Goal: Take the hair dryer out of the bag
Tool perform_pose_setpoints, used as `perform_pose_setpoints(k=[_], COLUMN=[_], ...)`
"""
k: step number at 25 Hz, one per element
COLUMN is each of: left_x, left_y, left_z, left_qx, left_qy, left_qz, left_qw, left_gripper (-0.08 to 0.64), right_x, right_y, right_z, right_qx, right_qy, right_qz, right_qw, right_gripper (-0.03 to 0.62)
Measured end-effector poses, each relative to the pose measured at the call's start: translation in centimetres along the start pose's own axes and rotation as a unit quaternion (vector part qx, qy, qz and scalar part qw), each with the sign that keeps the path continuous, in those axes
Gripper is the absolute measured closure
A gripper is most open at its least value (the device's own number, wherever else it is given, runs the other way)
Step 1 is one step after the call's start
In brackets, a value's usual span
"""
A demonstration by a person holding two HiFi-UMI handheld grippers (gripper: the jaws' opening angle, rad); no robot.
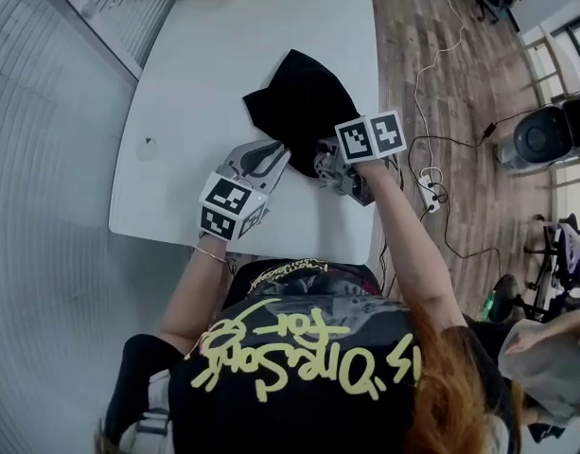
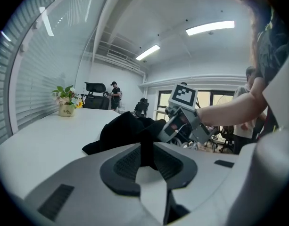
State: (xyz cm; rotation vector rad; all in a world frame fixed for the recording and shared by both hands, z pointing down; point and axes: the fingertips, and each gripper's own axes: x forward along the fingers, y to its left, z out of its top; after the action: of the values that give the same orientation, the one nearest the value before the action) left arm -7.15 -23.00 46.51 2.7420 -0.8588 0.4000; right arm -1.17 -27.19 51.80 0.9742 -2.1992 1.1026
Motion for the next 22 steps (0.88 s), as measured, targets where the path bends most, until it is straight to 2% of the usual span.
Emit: perform_pose_setpoints(k=[3, 6, 8, 11, 13, 16, 20, 22], left_x=[-1.1, -2.1, -2.2, -1.4, -0.6, 0.5, 0.7, 1.0], left_y=[0.8, 1.8, 2.0, 1.7, 1.0, -0.5, -1.6, -2.1], left_z=[0.5, 0.8, 0.9, 0.8, 0.8, 0.9, 1.8, 2.1], left_qx=[-0.018, -0.021, -0.014, 0.034, 0.077, 0.109, 0.125, 0.129], left_qy=[-0.013, -0.02, -0.019, 0.018, 0.036, 0.039, 0.04, 0.044], left_qz=[0.009, 0.014, 0.004, -0.016, -0.016, -0.015, -0.019, -0.026], left_qw=[0.9997, 0.9995, 0.9997, 0.9991, 0.9963, 0.9931, 0.9911, 0.9903], left_gripper=[0.407, 0.316, 0.266, 0.215, 0.213, 0.283, 0.49, 0.519], right_x=[-1.4, -2.5, -3.2, -3.9, -4.2, -4.7, -5.5, -6.1], right_y=[1.4, 2.7, 3.2, 3.7, 3.8, 3.8, 5.2, 5.2], right_z=[0.7, 0.5, 0.1, -0.2, -0.8, -1.6, -1.3, -1.4], right_qx=[0.005, -0.021, -0.037, -0.062, -0.074, -0.071, -0.072, -0.08], right_qy=[-0.029, -0.029, -0.026, -0.015, -0.008, -0.013, -0.018, -0.017], right_qz=[0.022, 0.028, 0.03, 0.028, 0.027, 0.035, 0.052, 0.055], right_qw=[0.999, 0.999, 0.999, 0.998, 0.997, 0.997, 0.996, 0.995], right_gripper=[0.407, 0.405, 0.405, 0.405, 0.405, 0.406, 0.405, 0.405])
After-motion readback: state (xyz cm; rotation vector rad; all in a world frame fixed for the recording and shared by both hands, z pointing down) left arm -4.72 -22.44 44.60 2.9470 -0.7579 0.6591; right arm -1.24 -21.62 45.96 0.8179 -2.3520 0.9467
